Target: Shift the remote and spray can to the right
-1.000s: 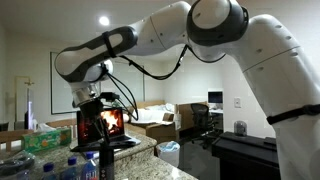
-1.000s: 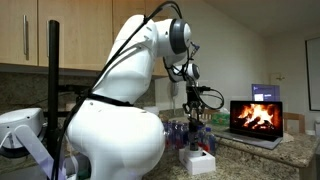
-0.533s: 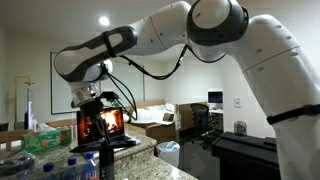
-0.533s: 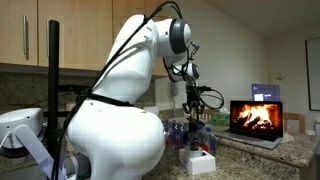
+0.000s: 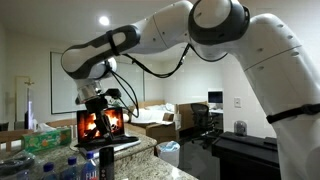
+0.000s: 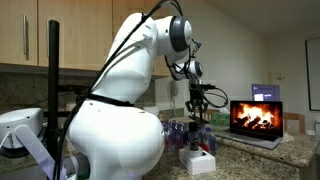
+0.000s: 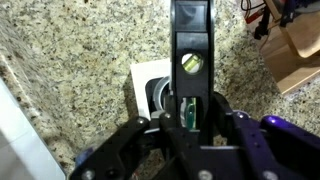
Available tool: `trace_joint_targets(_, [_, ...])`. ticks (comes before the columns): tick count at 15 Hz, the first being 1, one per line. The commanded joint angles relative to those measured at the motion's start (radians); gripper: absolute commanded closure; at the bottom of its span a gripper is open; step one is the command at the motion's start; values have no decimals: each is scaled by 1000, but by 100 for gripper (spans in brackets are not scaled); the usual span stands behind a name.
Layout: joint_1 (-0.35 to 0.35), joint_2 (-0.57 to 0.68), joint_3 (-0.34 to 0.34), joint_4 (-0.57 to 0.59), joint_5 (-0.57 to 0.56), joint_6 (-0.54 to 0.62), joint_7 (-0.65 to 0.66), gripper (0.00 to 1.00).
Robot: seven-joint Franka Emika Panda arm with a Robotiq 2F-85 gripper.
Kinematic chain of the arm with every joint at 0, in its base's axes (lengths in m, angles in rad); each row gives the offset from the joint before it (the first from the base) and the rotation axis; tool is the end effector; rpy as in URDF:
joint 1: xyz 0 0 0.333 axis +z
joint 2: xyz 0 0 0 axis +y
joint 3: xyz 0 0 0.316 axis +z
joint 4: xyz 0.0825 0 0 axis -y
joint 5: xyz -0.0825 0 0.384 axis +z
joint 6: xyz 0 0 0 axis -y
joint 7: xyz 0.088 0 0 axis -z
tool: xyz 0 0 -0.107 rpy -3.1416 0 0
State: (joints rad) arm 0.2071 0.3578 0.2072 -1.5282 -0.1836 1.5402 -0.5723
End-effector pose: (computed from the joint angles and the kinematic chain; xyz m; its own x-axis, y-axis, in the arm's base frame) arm 0.5860 0.2191 0.4334 0.4861 0.8075 -0.3342 0.8355 -0.5415 -0.0931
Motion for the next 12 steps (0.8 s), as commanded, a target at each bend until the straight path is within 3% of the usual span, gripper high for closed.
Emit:
trace_joint_targets(1, [-44,-43,-7,-28,17,3,-35,84])
trace_joint_targets(8, [-97,-50,-54,-67,72,3,81,84])
trace_joint_targets(12, [-126,-77,-84,-169,159,52,219,84])
